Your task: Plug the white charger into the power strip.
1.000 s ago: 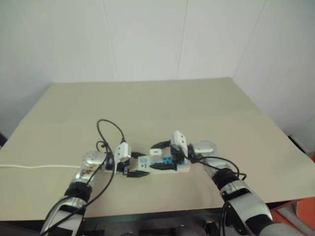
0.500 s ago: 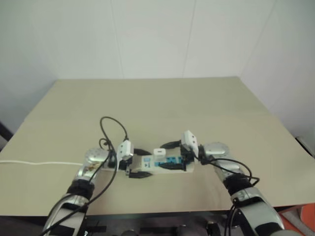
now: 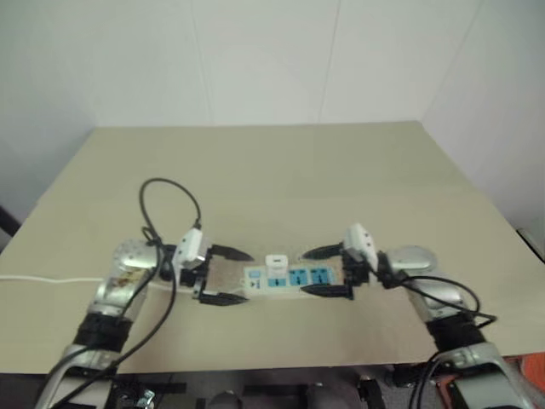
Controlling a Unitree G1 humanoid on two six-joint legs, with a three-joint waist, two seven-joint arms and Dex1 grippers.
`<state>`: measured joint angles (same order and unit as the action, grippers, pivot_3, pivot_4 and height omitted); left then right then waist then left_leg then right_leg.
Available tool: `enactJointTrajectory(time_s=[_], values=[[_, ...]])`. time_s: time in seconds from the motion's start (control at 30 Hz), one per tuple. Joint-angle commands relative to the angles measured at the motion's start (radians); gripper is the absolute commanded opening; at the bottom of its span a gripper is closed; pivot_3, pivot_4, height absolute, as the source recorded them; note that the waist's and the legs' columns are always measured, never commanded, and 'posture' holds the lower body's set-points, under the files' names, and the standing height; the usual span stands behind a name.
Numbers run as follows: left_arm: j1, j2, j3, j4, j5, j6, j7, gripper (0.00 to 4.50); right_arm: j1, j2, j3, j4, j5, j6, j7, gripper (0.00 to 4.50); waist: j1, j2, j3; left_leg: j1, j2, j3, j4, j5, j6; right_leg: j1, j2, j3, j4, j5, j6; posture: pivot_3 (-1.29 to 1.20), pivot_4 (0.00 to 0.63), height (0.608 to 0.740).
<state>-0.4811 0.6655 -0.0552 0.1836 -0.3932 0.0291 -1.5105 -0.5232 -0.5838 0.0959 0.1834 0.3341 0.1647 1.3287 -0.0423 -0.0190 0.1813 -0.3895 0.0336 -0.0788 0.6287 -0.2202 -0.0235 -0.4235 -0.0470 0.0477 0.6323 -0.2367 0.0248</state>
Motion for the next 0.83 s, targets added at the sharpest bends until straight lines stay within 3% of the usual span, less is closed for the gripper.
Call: enactJointTrajectory(time_s=[0.03, 0.4, 0.83], values=[[0.01, 0.044, 0.056, -0.019, -0.01, 0.012, 0.031, 4.47, 0.023, -0.073, -0.082, -0.061, 0.042, 0.011, 0.008, 4.5, -0.001, 0.0, 0.002, 0.0, 0.0, 0.0, 0.0, 0.0, 0.0, 0.0, 0.0, 0.0, 0.0, 0.0, 0.0, 0.0, 0.15, 0.74], [0.137, 0.17, 0.19, -0.095, -0.081, 0.153, 0.091, 4.47, 0.177, -0.261, -0.243, -0.13, 0.1, 0.039, -0.001, 4.5, -0.002, -0.001, 0.009, 0.0, 0.0, 0.001, 0.0, 0.0, 0.0, 0.0, 0.0, 0.0, -0.001, 0.0, 0.0, 0.0, 0.15, 0.74], [0.199, 0.158, 0.198, -0.167, -0.101, 0.193, 0.138, 4.47, 0.231, -0.295, -0.274, -0.176, 0.088, 0.052, -0.077, 4.5, -0.001, -0.001, 0.009, 0.0, 0.0, 0.001, 0.005, 0.0, 0.0, 0.001, 0.0, 0.001, 0.001, 0.004, -0.001, 0.0, 0.15, 0.74]])
